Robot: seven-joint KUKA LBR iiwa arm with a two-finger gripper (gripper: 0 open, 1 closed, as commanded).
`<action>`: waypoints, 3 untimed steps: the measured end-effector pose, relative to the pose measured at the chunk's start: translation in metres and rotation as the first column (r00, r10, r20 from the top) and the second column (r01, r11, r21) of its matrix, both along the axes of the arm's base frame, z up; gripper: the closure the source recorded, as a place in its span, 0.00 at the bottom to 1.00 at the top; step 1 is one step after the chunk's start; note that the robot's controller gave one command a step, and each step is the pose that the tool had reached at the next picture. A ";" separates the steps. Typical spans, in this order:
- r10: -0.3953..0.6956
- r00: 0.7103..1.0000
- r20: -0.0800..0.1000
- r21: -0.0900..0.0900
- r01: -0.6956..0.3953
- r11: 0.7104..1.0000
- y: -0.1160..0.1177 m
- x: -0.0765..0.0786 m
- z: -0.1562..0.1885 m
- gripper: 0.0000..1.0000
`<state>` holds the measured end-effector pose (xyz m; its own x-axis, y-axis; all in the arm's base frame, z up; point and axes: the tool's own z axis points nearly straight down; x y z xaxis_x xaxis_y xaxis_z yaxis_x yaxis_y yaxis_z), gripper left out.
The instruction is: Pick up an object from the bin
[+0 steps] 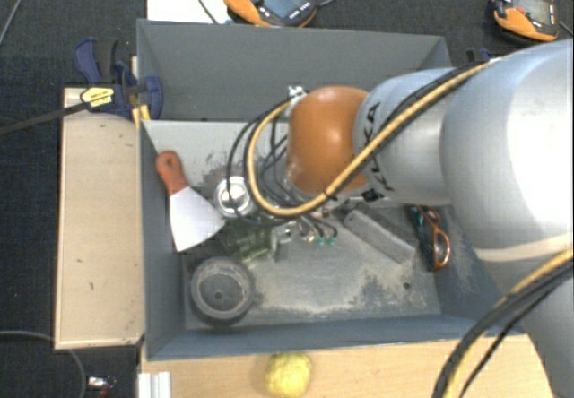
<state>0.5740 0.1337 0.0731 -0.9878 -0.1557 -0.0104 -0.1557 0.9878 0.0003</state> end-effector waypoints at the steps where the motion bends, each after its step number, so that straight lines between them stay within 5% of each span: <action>1: 0.000 1.000 0.000 0.000 0.000 1.000 0.000 0.000 0.000 1.00; 2: 0.241 0.970 0.009 -0.008 -0.241 0.970 0.011 -0.012 -0.001 1.00; 3: 0.050 0.999 0.011 0.001 -0.050 0.999 0.012 0.008 0.067 1.00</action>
Offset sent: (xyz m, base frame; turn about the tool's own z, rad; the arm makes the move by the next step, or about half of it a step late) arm -0.0153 0.0142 -0.0031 -0.2453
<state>0.5822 0.1454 0.1397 -0.9786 -0.2047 -0.0215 -0.2047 0.9788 -0.0005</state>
